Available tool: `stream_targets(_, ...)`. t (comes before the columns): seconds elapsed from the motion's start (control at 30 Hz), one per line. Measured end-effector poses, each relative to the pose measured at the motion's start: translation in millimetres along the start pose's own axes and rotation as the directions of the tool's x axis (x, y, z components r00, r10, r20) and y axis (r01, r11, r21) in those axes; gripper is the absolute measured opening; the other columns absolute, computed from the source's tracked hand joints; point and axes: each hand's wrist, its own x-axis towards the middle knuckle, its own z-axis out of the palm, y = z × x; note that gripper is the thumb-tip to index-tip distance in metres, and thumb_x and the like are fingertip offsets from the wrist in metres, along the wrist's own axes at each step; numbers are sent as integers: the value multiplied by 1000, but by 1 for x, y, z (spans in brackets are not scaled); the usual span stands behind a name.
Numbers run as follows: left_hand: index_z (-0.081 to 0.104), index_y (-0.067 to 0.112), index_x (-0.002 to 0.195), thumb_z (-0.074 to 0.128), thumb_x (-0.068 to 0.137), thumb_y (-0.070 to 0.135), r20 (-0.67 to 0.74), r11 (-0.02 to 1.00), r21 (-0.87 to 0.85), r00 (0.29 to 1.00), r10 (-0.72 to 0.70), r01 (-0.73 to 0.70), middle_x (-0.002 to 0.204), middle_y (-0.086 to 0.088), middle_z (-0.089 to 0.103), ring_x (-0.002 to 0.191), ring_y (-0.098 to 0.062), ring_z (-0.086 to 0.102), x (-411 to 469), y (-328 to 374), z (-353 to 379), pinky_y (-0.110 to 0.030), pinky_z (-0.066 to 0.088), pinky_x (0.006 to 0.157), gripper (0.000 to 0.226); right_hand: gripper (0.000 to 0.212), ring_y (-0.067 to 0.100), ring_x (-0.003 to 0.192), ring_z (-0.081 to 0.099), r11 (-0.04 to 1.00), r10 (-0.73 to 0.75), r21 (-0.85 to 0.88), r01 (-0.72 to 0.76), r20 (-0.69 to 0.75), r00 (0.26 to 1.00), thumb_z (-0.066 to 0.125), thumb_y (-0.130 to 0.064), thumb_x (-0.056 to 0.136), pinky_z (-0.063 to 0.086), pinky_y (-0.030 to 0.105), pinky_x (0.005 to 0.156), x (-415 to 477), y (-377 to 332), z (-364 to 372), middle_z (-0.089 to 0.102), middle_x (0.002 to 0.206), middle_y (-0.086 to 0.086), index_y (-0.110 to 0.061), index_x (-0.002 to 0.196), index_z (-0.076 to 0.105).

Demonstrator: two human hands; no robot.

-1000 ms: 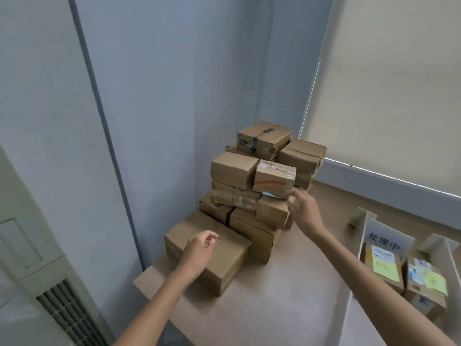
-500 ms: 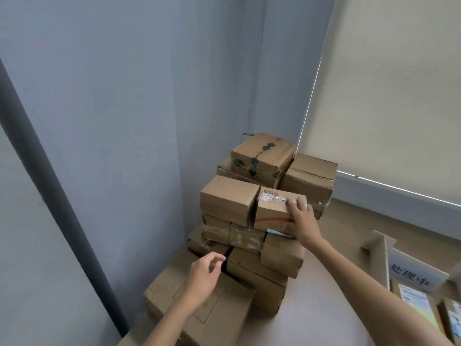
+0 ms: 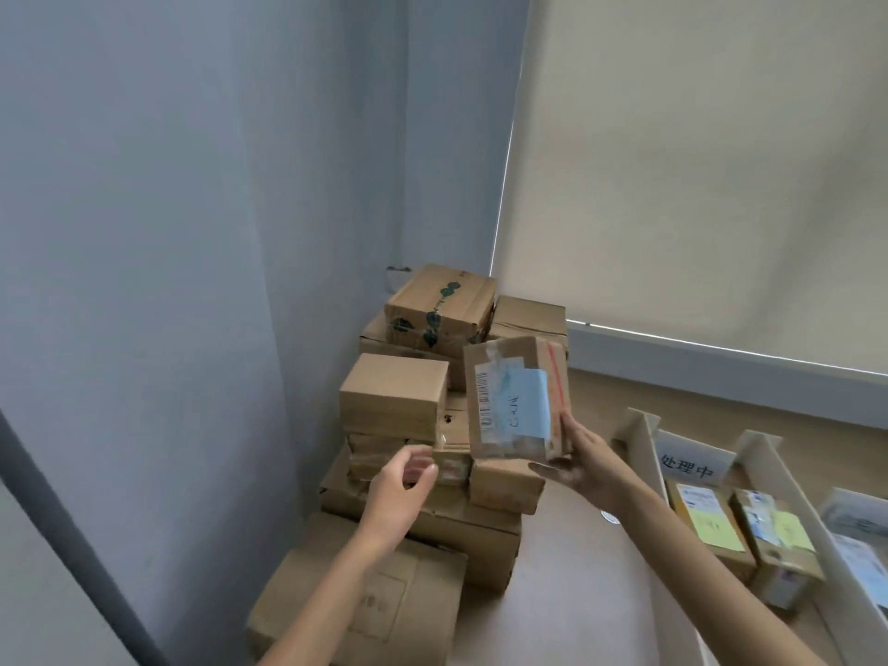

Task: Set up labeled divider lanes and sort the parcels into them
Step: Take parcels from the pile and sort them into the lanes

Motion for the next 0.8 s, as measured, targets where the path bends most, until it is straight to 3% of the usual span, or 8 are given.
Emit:
stream_targets(0.1,51,29,121,60,89,35,60,982,-189,998,3,8,114,10,60,102,2,56,-5,21,-4,-16,47,86,33,38,35,118,56,995,55,81,-61,68,996,37,-40,97,61,33,65,-30,14,10,62,123,16,-24,122,60)
stream_targets(0.2,38,35,134,63,75,62,212,954,-293,977,-1,64,128,9,52,117,-9,51,-9,30,-5,-34,44,100,70,41,36,113,57,998,62,15,-62,42,997,37,-42,97,59,30,67,-51,33,23,60,126,15,-22,127,55)
stream_targets(0.3,22,45,141,68,58,72,391,920,-373,919,40,119,134,11,48,120,-15,53,-18,35,1,-41,45,101,99,37,32,101,62,999,47,4,-47,2,999,39,-36,99,57,30,67,-71,51,34,59,124,18,-18,125,59)
stream_targets(0.43,18,57,133,76,54,60,515,875,-451,852,96,174,124,14,57,101,-8,66,-36,39,13,-24,55,74,98,35,36,105,59,1000,15,-14,-16,-43,999,38,-37,99,57,40,79,-100,68,45,60,118,19,-25,111,69)
stream_targets(0.5,23,57,130,77,50,56,524,861,-471,846,98,192,124,12,57,102,-10,65,-43,35,16,-21,55,72,96,33,34,111,59,995,3,-98,-14,-113,994,39,-42,98,53,47,90,-114,75,42,64,119,13,-29,114,65)
stream_targets(0.6,29,57,123,78,49,54,583,870,-437,809,79,230,126,8,54,105,-14,63,-49,30,19,-28,55,78,89,43,26,109,62,986,-88,-165,31,-347,934,39,-50,96,55,44,88,-132,78,28,64,118,7,-25,126,54)
stream_targets(0.7,32,48,133,86,43,55,710,882,-373,701,70,289,129,0,54,103,-18,66,-51,25,26,-36,55,82,105,57,25,110,58,974,-215,-180,140,-520,827,42,-60,89,55,41,83,-154,78,10,57,123,8,-24,133,46)
stream_targets(0.8,29,40,142,88,47,51,833,910,-279,549,70,308,133,-1,54,109,-22,64,-58,26,44,-44,51,92,112,68,22,109,61,955,-254,-264,136,-490,834,51,-71,76,57,38,81,-187,80,4,58,124,6,-31,131,44)
